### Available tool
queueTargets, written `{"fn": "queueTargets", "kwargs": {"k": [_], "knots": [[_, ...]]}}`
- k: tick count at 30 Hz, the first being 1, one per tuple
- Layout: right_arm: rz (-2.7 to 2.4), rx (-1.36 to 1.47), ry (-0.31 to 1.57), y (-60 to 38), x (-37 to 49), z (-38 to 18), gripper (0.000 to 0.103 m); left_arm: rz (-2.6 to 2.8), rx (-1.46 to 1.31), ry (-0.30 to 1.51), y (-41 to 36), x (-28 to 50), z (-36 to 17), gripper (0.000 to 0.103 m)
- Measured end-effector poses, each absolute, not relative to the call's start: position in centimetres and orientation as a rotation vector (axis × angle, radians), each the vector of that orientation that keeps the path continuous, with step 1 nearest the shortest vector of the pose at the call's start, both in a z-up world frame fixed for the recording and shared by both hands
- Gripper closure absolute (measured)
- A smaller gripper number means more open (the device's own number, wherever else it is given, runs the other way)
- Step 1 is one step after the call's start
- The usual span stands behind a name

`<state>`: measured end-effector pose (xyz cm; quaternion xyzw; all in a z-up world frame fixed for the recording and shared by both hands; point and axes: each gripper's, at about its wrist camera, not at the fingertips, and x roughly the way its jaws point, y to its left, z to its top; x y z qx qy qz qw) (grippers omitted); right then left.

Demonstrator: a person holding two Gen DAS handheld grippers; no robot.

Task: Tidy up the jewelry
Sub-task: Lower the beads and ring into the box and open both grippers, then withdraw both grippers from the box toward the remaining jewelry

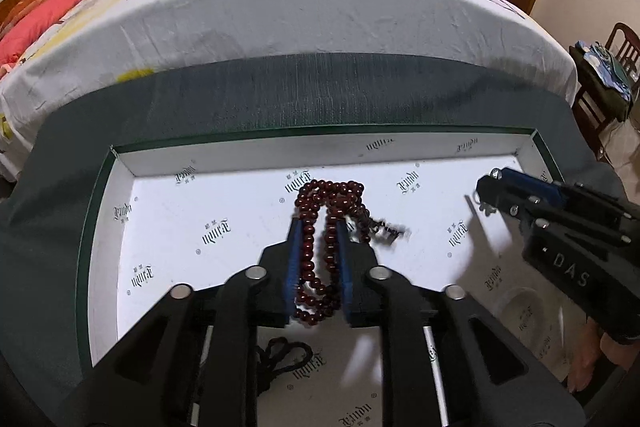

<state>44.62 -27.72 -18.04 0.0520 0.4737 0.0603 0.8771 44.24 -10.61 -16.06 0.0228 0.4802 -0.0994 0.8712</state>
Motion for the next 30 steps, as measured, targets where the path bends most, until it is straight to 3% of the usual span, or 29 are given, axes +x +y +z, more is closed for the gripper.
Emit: {"fn": "queueTargets", "kwargs": {"k": [5,9,16,24,30], "knots": [[0.118,0.109,0.958,-27.7,44.3,-17.7,0.044,-0.202,0.046,0.997,-10.5,44.2,-16.0,0.06],[0.113,0.126,0.923,-28.1,43.7,-17.1,0.043,-0.19,0.03,0.959,-10.4,43.8,-15.4,0.043],[0.116,0.152,0.796,-28.8,39.8,-14.2,0.043,-0.161,0.035,0.817,-9.8,40.6,-12.4,0.029],[0.125,0.132,0.712,-29.1,31.1,-12.6,0.038,-0.116,0.056,0.614,-7.7,32.3,-8.4,0.023],[0.123,0.18,0.719,-29.5,25.4,-13.2,0.037,-0.061,0.022,0.616,-5.2,26.8,-8.4,0.023]]}}
